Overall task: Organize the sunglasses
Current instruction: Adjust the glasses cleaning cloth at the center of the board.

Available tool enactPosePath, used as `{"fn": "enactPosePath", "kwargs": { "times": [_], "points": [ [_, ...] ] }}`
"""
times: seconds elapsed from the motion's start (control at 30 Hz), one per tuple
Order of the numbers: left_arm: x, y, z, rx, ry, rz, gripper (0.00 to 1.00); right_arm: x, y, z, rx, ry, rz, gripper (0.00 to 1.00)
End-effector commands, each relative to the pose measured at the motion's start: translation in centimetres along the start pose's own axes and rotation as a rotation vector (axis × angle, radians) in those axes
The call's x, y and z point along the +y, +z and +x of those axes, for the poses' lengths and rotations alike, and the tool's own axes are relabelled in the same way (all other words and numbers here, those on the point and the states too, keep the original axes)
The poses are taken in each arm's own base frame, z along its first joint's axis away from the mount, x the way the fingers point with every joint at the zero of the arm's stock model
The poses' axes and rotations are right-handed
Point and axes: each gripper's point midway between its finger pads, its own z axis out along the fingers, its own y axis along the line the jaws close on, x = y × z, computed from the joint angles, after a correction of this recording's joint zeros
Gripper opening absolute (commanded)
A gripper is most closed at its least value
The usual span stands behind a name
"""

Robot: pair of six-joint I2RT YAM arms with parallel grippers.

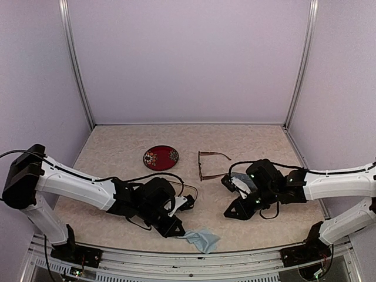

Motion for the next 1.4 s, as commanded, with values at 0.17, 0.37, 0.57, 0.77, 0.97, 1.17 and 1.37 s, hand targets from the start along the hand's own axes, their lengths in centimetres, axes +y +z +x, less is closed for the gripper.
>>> {"fn": "enactPosePath", "kwargs": {
  "times": [0.17,0.37,0.57,0.77,0.97,1.17,1.37],
  "points": [
    [0.5,1.4,4.4,0.151,-0.008,0.028,0.0,1.5,3.5,-0.9,0.009,-0.006,-0.147,0.28],
    [-0.4,1.1,0.9,0.062,0.047,0.024,0.0,0.4,4.0,-1.3,0.008,0.003,-0.104,0.29],
    [-6.6,-0.8,-7.9,-0.146,0.282,0.097,0.0,-3.2,0.6,-3.5,-0.107,0.099,-0.032,0.29],
    [-12.6,1.1,-9.2,-0.101,0.49,0.154,0.0,-6.4,-3.4,-4.6,-0.199,0.147,0.076,0.31],
    [-5.7,2.4,-5.4,-0.014,0.316,0.08,0.0,-6.6,-3.4,-3.4,-0.197,0.162,0.056,0.33],
    [-0.3,3.3,-2.2,0.042,0.181,0.012,0.0,-5.8,-1.9,-1.7,-0.157,0.18,-0.033,0.36],
    [0.2,4.0,-1.6,0.056,0.183,-0.005,0.0,-3.6,0.0,0.5,-0.082,0.177,-0.101,0.39]
  ]
}}
